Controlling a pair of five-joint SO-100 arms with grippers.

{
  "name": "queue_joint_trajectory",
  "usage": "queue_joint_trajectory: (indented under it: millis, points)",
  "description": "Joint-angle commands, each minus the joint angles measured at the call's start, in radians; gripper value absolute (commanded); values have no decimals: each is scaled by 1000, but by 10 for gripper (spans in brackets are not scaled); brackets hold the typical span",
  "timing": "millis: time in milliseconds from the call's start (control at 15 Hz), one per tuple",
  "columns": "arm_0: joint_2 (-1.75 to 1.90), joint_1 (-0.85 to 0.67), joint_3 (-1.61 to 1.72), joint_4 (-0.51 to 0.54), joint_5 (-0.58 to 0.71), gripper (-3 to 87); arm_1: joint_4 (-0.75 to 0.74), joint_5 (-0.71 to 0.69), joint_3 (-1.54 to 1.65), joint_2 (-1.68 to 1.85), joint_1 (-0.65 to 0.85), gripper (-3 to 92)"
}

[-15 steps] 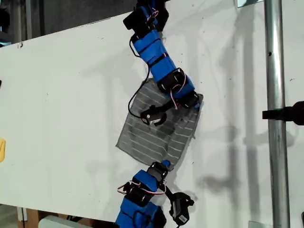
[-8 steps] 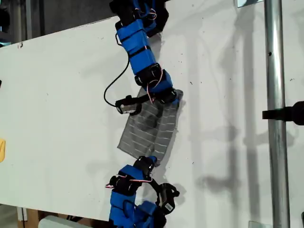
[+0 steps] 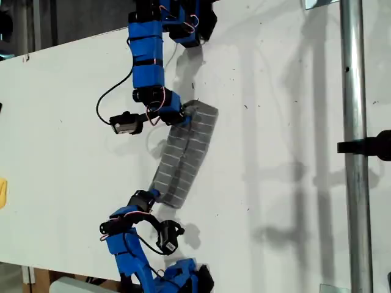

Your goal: Grasp corners of a towel and fold twice.

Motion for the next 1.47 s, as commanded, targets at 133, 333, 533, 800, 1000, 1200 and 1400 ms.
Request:
queue_joint_trajectory:
  millis: [133, 333, 533, 800, 1000, 1200, 1400]
  points:
    - [-103, -106, -377, 94, 133, -27, 112, -204, -66, 189, 225, -2]
    - [-89, -101, -379, 101, 133, -27, 161, -232, -100, 261, 227, -2]
    - [-123, -86, -242, 31, 114, -27, 14, -127, 84, 258, 117, -2]
    - [-156, -100, -63, -121, 98, -27, -178, -21, 308, 221, 46, -2]
    - [-178, -118, 31, -195, 87, -27, -322, 5, 440, 192, 44, -2]
    - [-227, -126, 110, -276, 55, -27, -419, 49, 463, 54, 17, -2]
    - [-239, -144, 107, -245, 44, 35, -391, 72, 463, 46, 37, 5]
